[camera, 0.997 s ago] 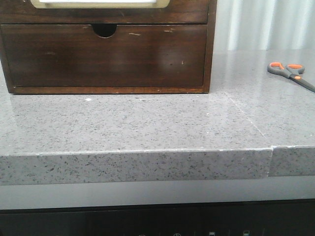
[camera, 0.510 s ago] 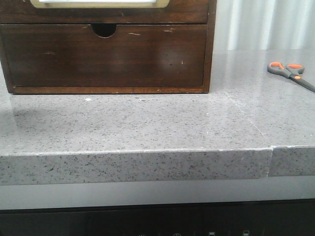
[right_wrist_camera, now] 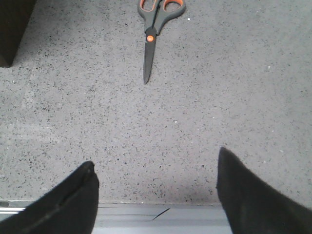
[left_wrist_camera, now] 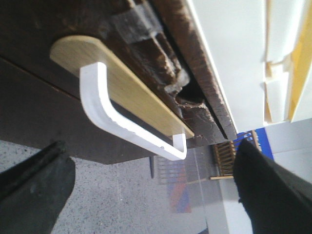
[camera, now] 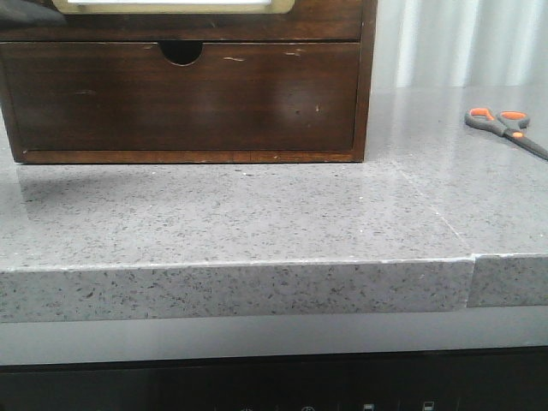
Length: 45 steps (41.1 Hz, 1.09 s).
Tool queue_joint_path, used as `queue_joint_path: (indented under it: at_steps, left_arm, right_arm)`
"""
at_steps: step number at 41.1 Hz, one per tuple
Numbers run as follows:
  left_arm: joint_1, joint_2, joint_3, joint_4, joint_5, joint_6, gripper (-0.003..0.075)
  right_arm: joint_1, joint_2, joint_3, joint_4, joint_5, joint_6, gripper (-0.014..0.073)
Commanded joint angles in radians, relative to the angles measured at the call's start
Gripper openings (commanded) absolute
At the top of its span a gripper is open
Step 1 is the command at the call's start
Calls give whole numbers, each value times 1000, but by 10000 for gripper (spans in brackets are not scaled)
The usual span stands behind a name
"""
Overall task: Put scissors in drawer with both arms
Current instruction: 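Pull the drawer open toward the robot with the left gripper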
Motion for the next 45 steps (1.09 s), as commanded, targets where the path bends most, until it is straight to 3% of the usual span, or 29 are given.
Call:
queue_joint_path:
  at_steps: [1, 7, 32, 37, 45]
  left_arm:
    - [-5, 22, -37, -122, 75, 45, 636]
    - [-5, 66, -54, -122, 84, 45, 597]
    - [-5, 149, -117, -122, 77, 45, 216]
    - [-5, 149, -117, -122, 106, 45, 171]
    - [-5, 149, -117, -122, 137, 45, 167]
  right_arm:
    - [1, 5, -32, -2, -55, -6, 533]
    - [1, 5, -32, -2, -55, -6, 533]
    - [1, 5, -32, -2, -55, -6, 533]
    - [1, 5, -32, -2, -55, -6, 533]
    - [1, 5, -32, -2, -55, -6, 533]
